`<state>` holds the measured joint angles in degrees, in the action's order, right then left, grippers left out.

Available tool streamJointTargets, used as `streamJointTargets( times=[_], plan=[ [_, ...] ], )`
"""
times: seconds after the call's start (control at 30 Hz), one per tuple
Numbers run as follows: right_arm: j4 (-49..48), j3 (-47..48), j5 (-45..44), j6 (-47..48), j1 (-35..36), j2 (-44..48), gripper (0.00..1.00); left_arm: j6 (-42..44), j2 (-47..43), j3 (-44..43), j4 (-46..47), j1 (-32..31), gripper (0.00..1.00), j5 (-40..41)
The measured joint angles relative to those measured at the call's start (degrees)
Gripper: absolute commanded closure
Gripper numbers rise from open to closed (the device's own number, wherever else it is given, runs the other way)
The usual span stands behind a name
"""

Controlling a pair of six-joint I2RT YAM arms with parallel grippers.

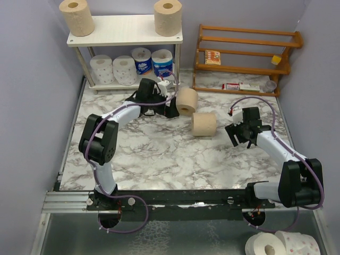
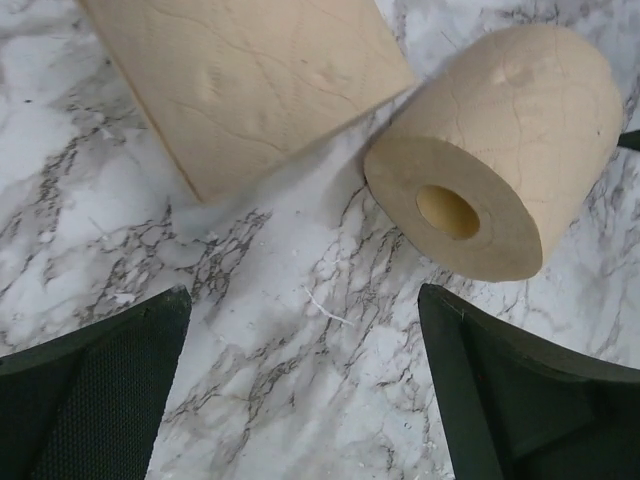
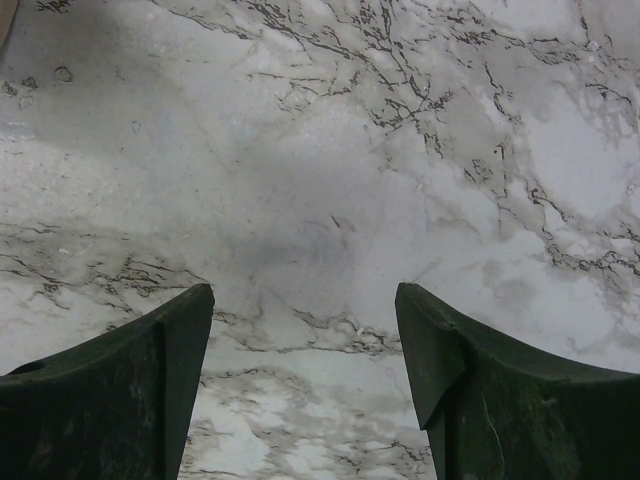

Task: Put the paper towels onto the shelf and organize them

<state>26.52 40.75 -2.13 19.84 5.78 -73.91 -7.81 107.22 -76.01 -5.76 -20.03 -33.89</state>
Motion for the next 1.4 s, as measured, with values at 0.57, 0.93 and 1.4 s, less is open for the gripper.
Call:
streamJointTargets(
  times=[0.57, 0.93, 1.4],
  plan=[
    [0.0, 0.0, 0.0, 0.0, 0.0, -0.2, 0.25, 17.3, 0.8, 3.3, 14.7, -9.4, 0.01, 17.3],
    [0.0, 0.0, 0.0, 0.0, 0.0, -0.8, 0.25, 19.6, 6.1, 2.9, 16.2, -10.9, 0.18, 19.1],
    [0.0, 0.0, 0.0, 0.0, 0.0, -0.8, 0.25, 16.3, 11.1, -2.0, 18.9, -10.7, 0.92, 13.5]
  ],
)
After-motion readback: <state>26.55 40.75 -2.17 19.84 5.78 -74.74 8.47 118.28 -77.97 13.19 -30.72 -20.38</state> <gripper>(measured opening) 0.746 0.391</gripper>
